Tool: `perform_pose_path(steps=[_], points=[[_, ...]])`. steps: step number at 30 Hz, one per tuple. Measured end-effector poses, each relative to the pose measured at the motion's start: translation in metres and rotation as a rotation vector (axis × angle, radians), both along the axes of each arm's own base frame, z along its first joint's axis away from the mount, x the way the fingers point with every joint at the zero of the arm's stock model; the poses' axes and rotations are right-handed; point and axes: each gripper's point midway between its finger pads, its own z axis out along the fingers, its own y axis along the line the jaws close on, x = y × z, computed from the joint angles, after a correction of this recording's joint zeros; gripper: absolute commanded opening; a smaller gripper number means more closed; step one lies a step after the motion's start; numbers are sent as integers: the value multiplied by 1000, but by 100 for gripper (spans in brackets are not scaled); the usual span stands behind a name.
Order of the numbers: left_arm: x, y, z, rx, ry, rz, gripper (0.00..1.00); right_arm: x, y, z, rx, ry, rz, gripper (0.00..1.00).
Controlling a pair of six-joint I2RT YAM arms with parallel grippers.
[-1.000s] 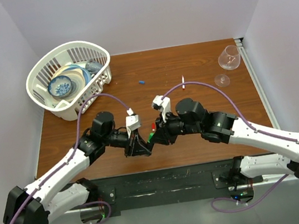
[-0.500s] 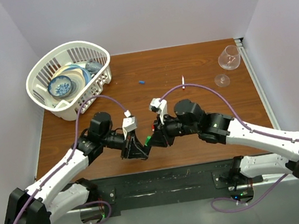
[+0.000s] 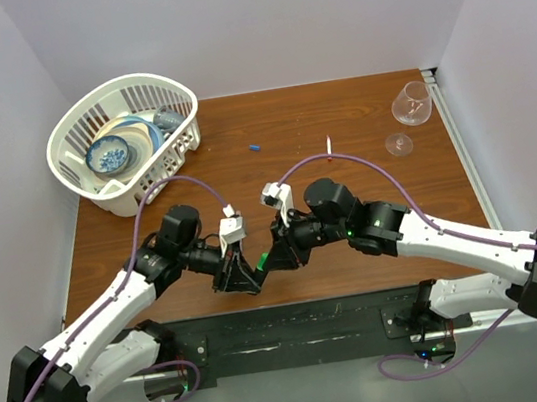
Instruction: Insert the pens into the pen caps
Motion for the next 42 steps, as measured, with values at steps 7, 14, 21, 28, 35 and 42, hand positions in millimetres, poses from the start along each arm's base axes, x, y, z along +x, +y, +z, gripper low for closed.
perform_pose_path(steps=[7,14,21,28,35,42], points=[[-2,3,-3,22,22,17,0,-1,6,-1,18,57,-44,0],[-3,6,-8,52,44,42,0,-1,11,-9,20,94,-105,0],[-8,7,-15,52,87,47,0,-5,14,-13,67,110,-144,0],[-18,1,-11,-45,139,-8,0,-11,13,-6,70,106,-119,0],[-25,-6,40,-247,10,-156,0,-19,12,54,83,7,-81,0],[-18,-9,73,-339,-135,-157,0,-15,9,95,148,-70,-175,18]])
